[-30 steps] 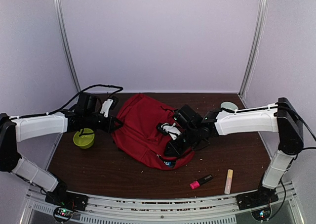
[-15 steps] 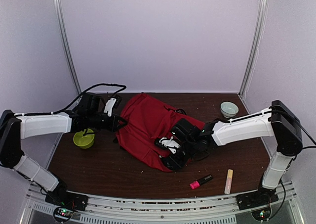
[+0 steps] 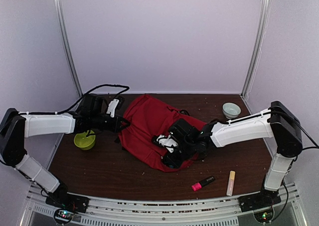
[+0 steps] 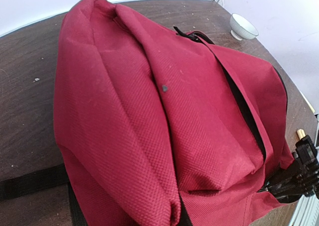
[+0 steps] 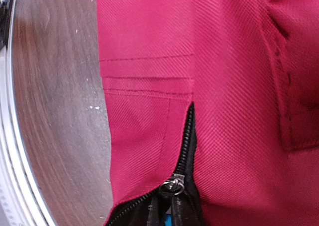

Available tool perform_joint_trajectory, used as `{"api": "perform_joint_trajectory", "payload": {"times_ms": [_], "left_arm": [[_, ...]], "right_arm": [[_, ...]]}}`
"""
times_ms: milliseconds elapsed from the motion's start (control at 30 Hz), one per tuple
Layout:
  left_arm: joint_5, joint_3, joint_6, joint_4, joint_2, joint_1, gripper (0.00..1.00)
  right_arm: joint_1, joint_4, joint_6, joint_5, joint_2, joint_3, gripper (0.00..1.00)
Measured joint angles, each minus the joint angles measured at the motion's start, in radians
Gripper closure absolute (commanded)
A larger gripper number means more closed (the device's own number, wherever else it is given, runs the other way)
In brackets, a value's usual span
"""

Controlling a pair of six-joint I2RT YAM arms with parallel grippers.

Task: Pack the student bag
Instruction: Grab the largest pocket of the student bag, then zip the student bag into the largest pocket of the bag.

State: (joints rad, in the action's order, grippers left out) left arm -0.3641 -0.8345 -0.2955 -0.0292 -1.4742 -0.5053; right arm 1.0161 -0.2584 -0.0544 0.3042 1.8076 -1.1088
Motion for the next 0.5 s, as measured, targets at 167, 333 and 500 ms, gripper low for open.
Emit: {"api": "perform_joint_trajectory", "payload": {"times_ms": [167,333,500], "left_arm": [[-0.001,-0.01,0.006,0.0,-0.006,-0.001,1.0],[0.0,-0.013,0.012,0.0,-0.013,-0.001,1.0],[0.008,-0.025,0.022,0.007,-0.018,-0.002,1.0]], "right_arm": [[0.0,-0.008,0.009,-0.016,-0.003,-0.002,1.0],[0.0,-0.037,0.011,-0.034,-0.043,-0.002,1.0],[-0.002,-0.056,0.0,-0.051,-0.105,0.014,1.0]]}}
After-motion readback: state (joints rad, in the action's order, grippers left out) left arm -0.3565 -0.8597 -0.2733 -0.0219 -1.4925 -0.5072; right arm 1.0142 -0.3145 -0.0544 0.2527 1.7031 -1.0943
